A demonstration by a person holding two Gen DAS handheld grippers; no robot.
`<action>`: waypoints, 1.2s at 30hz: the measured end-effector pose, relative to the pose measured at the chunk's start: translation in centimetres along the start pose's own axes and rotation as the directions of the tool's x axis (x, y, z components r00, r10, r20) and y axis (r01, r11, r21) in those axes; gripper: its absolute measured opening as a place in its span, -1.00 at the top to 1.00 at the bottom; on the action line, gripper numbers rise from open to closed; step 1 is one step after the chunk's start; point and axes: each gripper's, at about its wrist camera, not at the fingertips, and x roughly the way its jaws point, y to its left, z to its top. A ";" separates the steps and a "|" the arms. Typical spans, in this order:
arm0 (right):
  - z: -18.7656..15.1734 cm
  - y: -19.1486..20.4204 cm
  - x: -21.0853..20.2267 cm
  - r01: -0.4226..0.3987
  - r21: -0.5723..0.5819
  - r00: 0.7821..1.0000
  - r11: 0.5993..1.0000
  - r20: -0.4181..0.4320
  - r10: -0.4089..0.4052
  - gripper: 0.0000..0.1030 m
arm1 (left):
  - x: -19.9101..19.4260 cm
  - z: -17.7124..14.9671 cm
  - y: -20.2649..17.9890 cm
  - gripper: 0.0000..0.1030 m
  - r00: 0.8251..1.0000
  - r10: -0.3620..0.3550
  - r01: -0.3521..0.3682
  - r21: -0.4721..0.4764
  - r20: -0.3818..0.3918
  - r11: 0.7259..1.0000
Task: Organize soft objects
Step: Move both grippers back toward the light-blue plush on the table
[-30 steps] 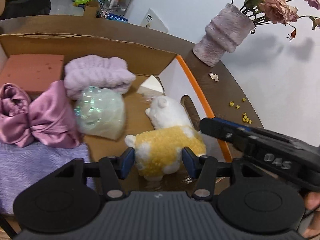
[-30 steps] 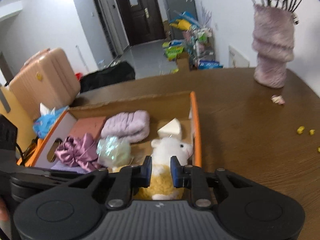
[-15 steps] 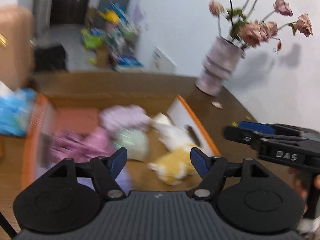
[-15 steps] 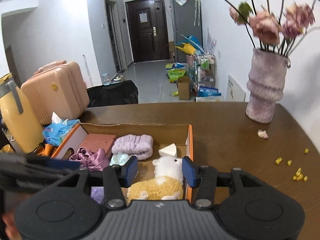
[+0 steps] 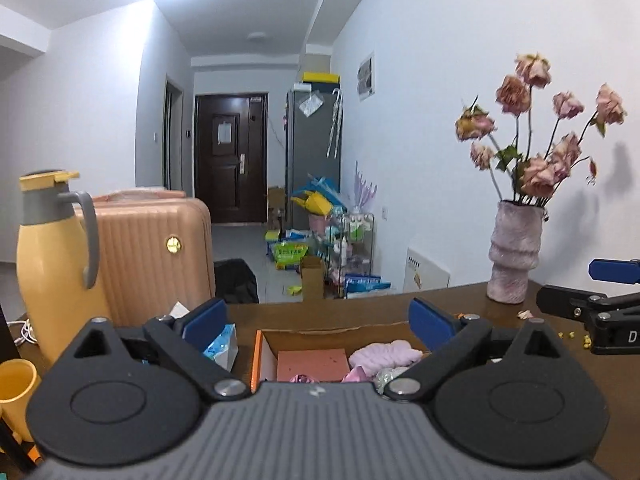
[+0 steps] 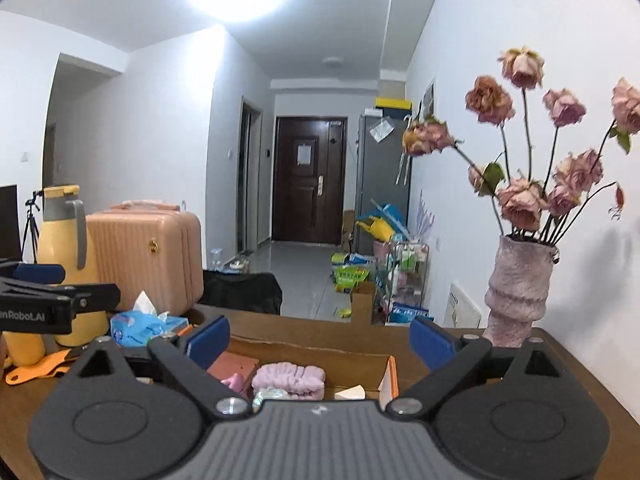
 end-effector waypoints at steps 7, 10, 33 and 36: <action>-1.3 1.1 -6.1 0.029 -0.003 0.998 1.000 0.058 -0.029 -0.93 | -5.9 -3.4 1.0 -1.00 1.000 -0.004 0.004 -0.006 -0.010 1.000; -3.7 1.7 -10.1 0.023 -0.006 0.996 1.000 0.081 -0.022 -0.94 | -9.2 -6.6 1.2 -1.00 0.999 0.032 -0.031 0.038 -0.033 0.999; -15.7 2.7 -17.9 -0.031 0.104 0.994 0.994 -0.103 0.041 -0.90 | -13.8 -15.1 1.0 -1.00 0.985 -0.085 0.088 0.015 -0.148 0.996; -15.8 1.9 -15.9 -0.025 0.138 0.991 0.990 -0.129 0.043 -0.83 | -10.3 -14.2 -0.6 -0.99 0.988 -0.101 0.109 0.062 -0.120 0.992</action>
